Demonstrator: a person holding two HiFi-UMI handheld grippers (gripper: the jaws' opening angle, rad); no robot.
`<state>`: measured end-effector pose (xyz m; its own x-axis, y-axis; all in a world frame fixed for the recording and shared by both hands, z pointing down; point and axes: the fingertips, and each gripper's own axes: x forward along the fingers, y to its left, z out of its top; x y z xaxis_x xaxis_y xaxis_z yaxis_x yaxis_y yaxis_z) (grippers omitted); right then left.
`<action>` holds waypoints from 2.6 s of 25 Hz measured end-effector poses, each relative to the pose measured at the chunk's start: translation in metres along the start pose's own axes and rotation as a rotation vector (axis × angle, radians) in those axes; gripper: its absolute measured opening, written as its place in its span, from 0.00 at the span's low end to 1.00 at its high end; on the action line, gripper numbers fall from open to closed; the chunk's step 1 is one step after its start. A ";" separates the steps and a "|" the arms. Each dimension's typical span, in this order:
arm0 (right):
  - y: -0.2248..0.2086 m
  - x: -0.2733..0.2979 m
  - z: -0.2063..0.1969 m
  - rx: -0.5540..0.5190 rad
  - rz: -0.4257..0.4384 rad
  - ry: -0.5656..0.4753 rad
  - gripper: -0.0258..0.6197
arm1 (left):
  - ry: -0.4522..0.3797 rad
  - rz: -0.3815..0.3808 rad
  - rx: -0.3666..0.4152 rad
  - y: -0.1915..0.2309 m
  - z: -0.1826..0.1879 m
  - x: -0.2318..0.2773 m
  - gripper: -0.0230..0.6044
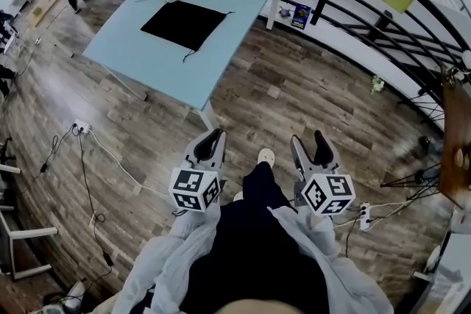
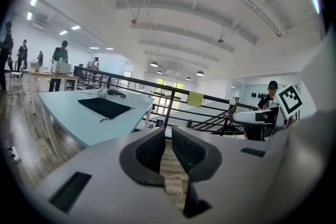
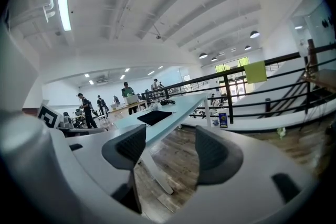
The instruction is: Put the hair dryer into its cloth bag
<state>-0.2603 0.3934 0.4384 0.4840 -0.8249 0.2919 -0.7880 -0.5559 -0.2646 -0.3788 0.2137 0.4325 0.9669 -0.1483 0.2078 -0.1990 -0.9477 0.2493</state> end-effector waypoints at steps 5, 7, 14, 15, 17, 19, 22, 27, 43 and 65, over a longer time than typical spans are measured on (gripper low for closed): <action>-0.026 0.031 0.018 0.011 0.015 0.001 0.50 | -0.017 0.014 -0.035 0.005 0.014 0.037 0.27; -0.034 0.046 0.028 0.006 0.026 0.001 0.50 | -0.013 0.009 -0.031 0.005 0.019 0.053 0.31; -0.061 0.095 0.055 -0.004 0.070 -0.011 0.50 | -0.027 0.012 -0.005 0.008 0.038 0.106 0.31; -0.065 0.101 0.058 -0.005 0.076 -0.012 0.50 | -0.030 0.007 -0.001 0.008 0.040 0.113 0.31; -0.072 0.115 0.064 -0.003 0.085 -0.009 0.50 | -0.032 -0.001 0.006 0.008 0.044 0.128 0.31; -0.081 0.127 0.071 -0.003 0.093 -0.007 0.50 | -0.033 0.002 0.008 0.009 0.049 0.142 0.31; -0.093 0.145 0.082 -0.006 0.106 0.000 0.50 | -0.036 0.019 0.001 0.013 0.057 0.161 0.31; -0.108 0.175 0.093 -0.004 0.129 0.012 0.50 | -0.041 0.044 0.003 0.023 0.065 0.188 0.31; -0.144 0.207 0.093 -0.003 0.177 0.031 0.51 | -0.058 0.073 -0.006 0.018 0.058 0.242 0.31; -0.180 0.340 0.142 0.004 0.225 0.075 0.50 | -0.036 0.123 -0.032 0.079 0.094 0.369 0.31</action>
<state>0.1004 0.1982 0.4551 0.2668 -0.9181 0.2932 -0.8712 -0.3598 -0.3340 -0.0226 0.0574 0.4402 0.9397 -0.2739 0.2050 -0.3214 -0.9121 0.2545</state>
